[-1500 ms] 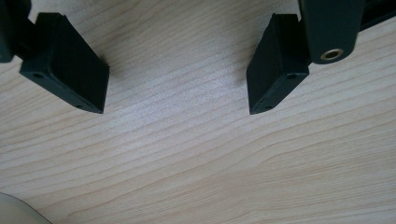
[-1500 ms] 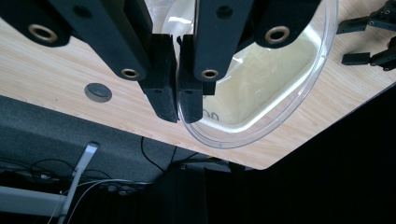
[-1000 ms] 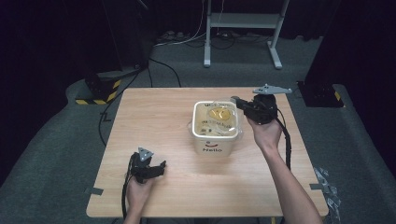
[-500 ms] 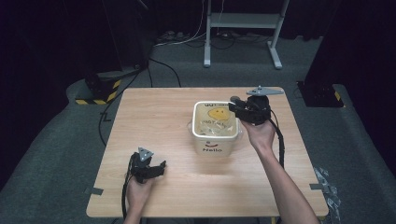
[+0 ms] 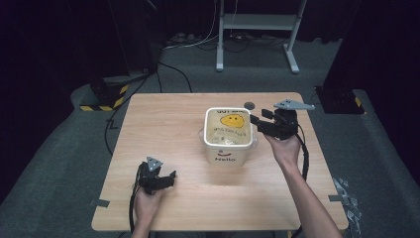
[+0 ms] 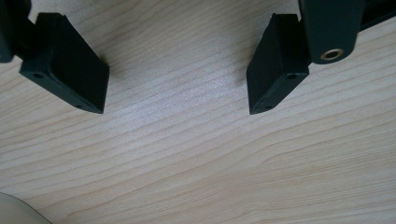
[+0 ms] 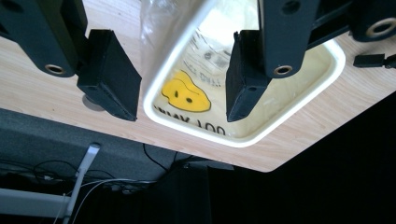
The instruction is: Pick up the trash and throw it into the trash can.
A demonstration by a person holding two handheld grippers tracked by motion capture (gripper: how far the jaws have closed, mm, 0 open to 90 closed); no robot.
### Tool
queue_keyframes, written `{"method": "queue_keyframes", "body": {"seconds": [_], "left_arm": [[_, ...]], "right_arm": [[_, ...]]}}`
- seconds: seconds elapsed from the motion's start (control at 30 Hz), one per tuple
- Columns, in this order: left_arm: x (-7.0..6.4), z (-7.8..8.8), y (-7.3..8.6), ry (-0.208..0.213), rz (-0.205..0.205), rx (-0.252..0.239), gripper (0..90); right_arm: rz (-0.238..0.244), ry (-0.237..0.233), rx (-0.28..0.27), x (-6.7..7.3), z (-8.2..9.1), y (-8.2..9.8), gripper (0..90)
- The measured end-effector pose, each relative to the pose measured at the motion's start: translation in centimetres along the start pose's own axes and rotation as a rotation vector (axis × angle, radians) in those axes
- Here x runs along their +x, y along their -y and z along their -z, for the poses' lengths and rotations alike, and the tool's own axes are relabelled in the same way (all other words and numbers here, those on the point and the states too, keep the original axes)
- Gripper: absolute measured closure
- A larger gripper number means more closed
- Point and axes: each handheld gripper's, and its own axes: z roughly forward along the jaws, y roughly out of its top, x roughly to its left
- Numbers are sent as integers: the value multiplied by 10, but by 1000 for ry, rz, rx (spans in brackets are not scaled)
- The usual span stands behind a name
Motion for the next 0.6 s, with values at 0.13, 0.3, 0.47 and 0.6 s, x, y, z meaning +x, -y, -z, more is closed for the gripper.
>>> {"method": "queue_keyframes", "body": {"seconds": [0.13,0.3,0.47,0.6], "left_arm": [[0,0,0,0,0,0,212],[0,0,0,0,0,0,212],[0,0,0,0,0,0,212],[0,0,0,0,0,0,212]], "right_arm": [[-17,4,-9,-6,9,9,448],[-34,16,-20,-14,21,21,437],[-40,26,-27,-21,31,33,436],[-46,30,-33,-24,37,39,436]]}}
